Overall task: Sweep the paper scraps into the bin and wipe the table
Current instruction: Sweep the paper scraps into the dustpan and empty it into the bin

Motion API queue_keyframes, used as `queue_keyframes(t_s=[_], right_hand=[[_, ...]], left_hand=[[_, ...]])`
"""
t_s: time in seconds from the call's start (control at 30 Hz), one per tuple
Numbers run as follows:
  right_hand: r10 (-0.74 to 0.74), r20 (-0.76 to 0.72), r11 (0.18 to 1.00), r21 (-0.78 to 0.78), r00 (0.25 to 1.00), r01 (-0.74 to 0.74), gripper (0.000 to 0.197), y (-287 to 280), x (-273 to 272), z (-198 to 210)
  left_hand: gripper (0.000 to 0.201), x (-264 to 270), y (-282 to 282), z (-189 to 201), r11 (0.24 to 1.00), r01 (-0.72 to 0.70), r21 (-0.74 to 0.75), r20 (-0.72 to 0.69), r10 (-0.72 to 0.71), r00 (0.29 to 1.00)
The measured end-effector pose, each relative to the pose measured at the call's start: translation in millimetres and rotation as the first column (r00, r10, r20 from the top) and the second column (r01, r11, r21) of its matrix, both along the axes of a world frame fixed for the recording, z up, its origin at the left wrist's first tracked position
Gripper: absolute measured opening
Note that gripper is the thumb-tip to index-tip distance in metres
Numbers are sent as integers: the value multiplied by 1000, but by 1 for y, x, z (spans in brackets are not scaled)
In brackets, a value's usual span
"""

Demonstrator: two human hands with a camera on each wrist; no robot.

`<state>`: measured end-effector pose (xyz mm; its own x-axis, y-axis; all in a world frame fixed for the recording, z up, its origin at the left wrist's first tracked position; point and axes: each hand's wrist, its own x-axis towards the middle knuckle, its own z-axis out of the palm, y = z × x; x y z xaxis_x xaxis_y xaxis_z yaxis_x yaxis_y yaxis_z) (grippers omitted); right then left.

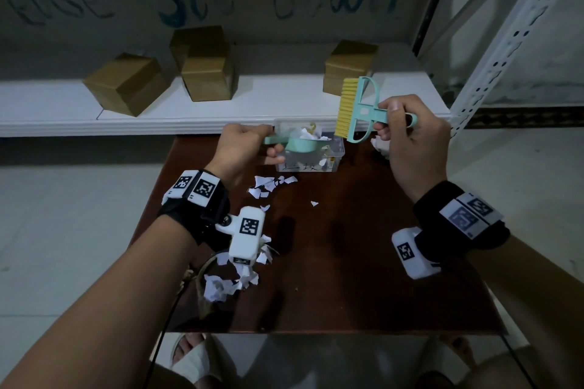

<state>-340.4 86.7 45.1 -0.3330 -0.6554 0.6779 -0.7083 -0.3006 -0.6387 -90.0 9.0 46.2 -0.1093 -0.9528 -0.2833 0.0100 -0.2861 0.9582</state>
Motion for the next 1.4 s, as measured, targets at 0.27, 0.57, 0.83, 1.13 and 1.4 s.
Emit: queue_keyframes(t_s=[0.27,0.57,0.83,1.13,1.4], right_hand=[[0,20,1000,1,1000,0,39,1,0,2],[-25,71,1000,9,997,25,40,-2,-7,4],[-29,35,999,15,999,29,41,0,-4,4],[-25,59,999,34,998,23,40,0,-4,4],[-16,117,994,106,993,4,44,-2,-3,-2]], left_hand=[[30,5,0,4,999,26,28,39,-27,999],[27,4,1,12,999,-10,36,-4,10,1000],[31,9,-2,14,999,-41,32,-20,41,999],[23,12,-3,20,987,-162,-21,-75,160,984],[17,23,6,29,992,-113,-52,-109,107,988]])
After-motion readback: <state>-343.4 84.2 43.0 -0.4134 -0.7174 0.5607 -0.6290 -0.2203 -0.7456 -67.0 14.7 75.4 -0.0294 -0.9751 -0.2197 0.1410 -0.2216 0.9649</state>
